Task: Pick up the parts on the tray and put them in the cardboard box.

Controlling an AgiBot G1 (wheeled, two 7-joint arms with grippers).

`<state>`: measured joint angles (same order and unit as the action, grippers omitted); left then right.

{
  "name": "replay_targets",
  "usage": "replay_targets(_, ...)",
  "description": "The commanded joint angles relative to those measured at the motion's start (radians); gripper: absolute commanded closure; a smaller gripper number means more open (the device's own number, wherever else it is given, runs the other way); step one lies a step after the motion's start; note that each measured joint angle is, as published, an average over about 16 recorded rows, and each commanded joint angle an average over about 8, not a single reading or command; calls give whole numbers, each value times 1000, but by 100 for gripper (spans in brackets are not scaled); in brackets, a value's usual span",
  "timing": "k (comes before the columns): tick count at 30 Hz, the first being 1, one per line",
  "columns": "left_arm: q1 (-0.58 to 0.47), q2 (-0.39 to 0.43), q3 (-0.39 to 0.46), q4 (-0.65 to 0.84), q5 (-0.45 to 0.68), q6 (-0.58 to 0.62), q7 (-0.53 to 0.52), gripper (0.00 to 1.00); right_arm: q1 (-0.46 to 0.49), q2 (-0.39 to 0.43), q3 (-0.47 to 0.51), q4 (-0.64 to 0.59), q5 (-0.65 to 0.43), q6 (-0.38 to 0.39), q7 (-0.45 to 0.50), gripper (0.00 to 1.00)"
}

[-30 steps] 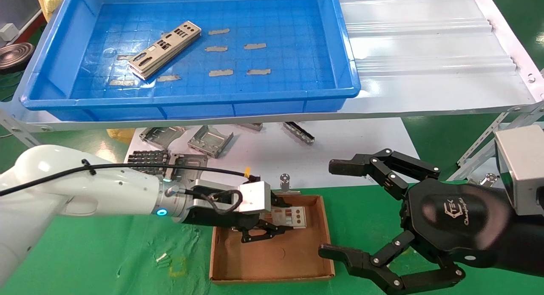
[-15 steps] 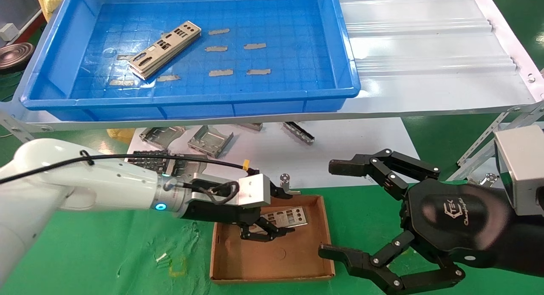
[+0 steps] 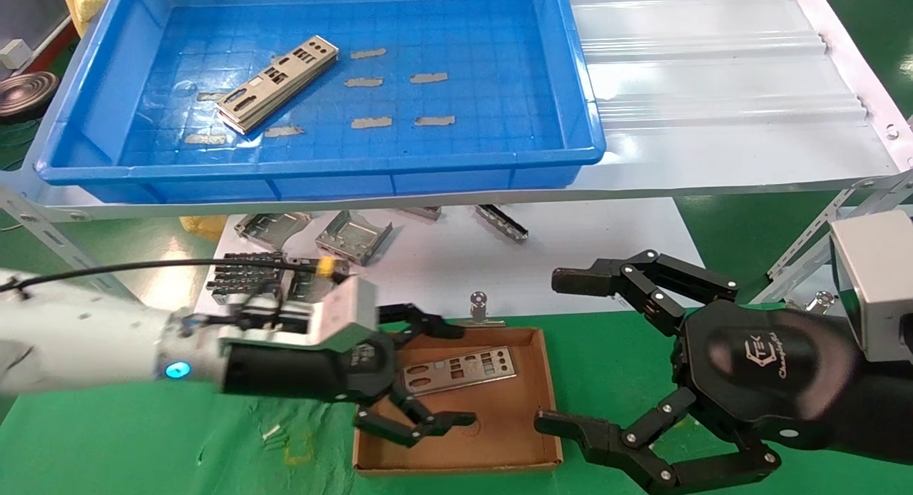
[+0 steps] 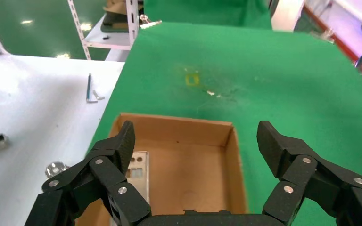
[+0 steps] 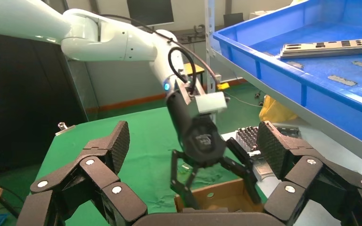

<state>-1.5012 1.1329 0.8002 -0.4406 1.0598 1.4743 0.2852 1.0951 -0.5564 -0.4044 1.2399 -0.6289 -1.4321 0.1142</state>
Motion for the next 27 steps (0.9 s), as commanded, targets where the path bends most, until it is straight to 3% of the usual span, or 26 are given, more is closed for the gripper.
replay_targets(1,10,-18,-11,11,-27,31,-12,0,0,0,0,0,0,0,0,0)
replay_targets(11,19,-30,-20,-10,-22,10,-22,0,0,0,0,0,0,0,0,0)
replay_targets(27,126,-159,-152,-227,-106,18,-140,0,0,0,0,0,0,0,0,0)
